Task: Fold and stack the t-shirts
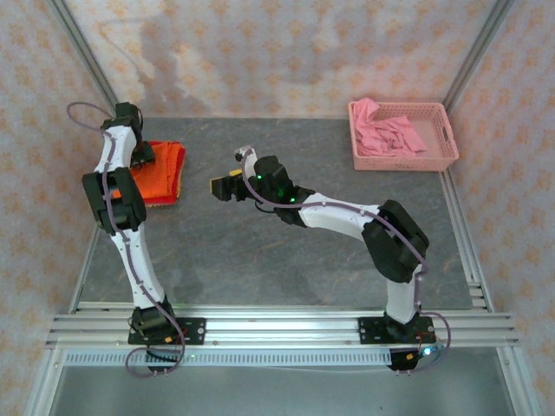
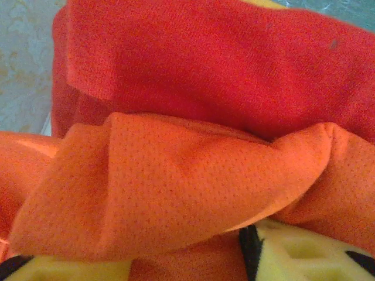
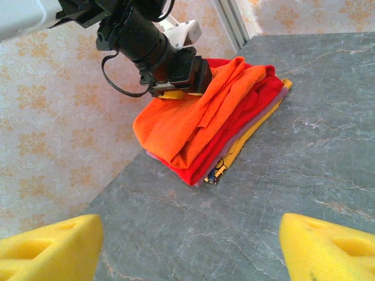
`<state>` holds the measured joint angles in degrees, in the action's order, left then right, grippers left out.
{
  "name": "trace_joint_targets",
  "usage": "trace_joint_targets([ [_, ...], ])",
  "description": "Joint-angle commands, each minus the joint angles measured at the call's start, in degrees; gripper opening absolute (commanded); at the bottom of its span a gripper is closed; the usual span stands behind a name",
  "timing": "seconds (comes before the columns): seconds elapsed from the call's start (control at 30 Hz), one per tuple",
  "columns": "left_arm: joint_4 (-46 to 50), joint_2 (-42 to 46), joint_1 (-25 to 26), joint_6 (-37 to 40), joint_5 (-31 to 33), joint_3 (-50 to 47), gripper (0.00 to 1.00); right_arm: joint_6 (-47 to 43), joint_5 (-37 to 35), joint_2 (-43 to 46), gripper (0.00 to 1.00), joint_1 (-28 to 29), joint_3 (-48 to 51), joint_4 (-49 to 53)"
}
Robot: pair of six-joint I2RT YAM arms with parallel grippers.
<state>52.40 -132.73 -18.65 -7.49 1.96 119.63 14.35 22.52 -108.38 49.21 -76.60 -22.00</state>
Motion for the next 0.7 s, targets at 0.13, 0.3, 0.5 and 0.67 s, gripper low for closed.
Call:
trace_joint_targets([
  [0.13,3.3,0.1,-1.1,-2.9,-0.8,-0.1,0.94,0.2,-0.9,1.7,0.79,0.4,1.2,-2.0],
  [0.3,1.4,5.0,-1.1,-3.2,-2.0,-2.7,1.0,-0.1,-2.8,3.3,0.79,0.4,2.7,-2.0],
  [0.5,-3.4,16.0,-1.0,-4.4,-3.6,-8.4,1.0,-1.2,-6.7,7.5,0.79,-0.4,7.2,-1.7],
  [0.67,-11.0,29.3,1.8,-5.8,-2.5,-19.5,1.0,-0.8,-9.9,12.3,0.79,-3.2,12.7,-2.1],
])
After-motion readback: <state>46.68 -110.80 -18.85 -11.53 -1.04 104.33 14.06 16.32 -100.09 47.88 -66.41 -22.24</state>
